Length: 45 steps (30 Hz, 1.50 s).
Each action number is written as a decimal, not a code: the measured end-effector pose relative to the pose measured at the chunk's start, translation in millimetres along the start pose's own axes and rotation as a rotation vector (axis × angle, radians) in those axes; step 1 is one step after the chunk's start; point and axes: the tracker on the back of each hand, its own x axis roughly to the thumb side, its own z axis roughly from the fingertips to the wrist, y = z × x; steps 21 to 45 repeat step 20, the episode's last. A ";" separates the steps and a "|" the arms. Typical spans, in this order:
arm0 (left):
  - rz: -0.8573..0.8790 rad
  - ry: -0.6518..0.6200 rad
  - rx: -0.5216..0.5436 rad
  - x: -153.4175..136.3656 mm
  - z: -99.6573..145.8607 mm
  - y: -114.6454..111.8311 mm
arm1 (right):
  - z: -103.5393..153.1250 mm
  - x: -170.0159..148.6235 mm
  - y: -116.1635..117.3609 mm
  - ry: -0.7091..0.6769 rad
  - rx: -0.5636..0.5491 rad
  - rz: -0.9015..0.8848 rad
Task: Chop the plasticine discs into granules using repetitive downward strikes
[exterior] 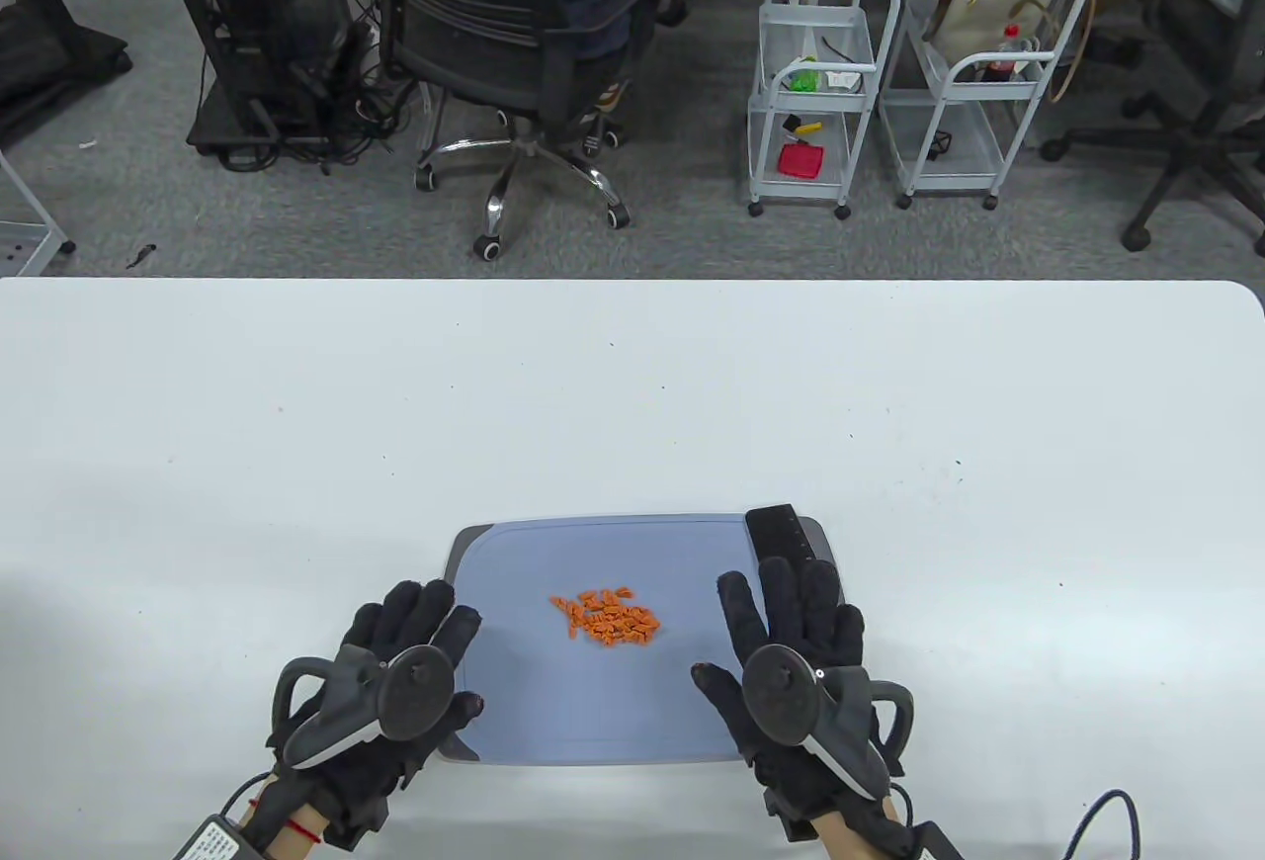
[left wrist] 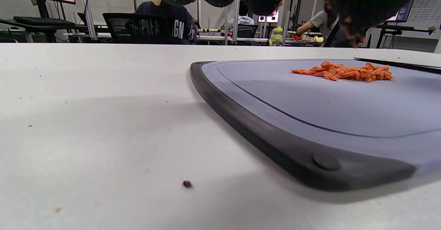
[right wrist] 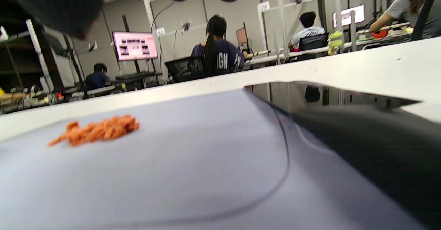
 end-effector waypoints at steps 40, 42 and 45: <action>-0.024 0.021 -0.039 5.8 0.7 -5.1 | 1.3 14.7 6.4 -0.014 0.056 0.022; -0.024 0.021 -0.039 5.8 0.7 -5.1 | 1.3 14.7 6.4 -0.014 0.056 0.022; -0.024 0.021 -0.039 5.8 0.7 -5.1 | 1.3 14.7 6.4 -0.014 0.056 0.022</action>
